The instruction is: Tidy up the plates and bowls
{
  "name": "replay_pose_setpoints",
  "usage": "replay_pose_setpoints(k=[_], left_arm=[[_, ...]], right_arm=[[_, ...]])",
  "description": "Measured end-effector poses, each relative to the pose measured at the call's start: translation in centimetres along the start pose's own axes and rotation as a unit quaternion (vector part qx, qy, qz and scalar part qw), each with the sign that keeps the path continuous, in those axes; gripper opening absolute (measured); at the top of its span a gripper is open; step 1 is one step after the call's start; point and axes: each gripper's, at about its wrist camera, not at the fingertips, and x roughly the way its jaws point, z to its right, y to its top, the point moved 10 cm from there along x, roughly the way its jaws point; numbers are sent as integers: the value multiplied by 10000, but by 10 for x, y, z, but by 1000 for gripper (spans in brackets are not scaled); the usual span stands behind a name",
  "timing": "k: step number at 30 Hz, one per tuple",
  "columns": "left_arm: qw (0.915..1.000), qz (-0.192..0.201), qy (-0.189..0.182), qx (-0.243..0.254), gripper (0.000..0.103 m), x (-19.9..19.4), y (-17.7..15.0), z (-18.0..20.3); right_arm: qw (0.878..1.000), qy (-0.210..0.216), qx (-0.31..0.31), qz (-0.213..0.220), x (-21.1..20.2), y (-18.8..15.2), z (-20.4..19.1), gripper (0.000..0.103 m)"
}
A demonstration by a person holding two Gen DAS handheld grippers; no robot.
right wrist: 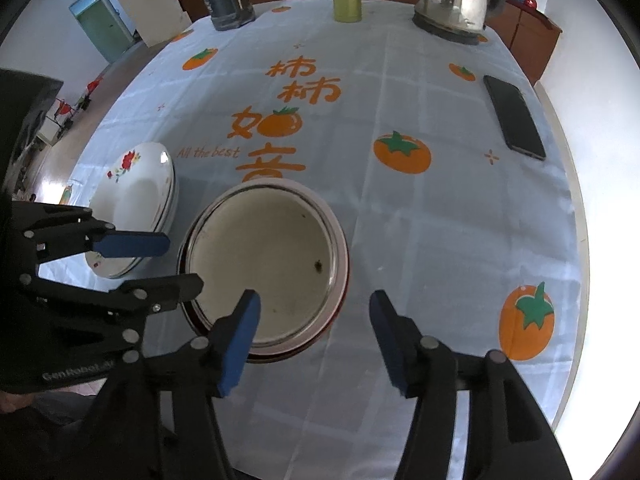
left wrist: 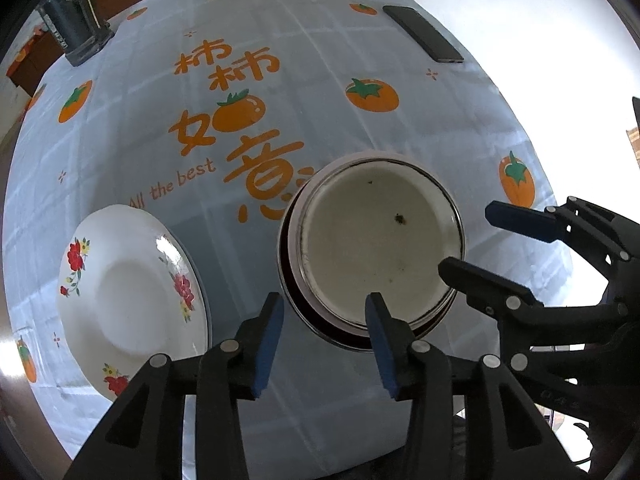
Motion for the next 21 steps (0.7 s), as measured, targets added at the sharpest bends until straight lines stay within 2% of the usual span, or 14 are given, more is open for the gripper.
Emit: replay_pose_setpoints(k=[21], left_arm=[[9994, -54, -62, -324, 45, 6, -7, -9]], right_arm=[[9994, 66, 320, 149, 0, -2, 6, 57]])
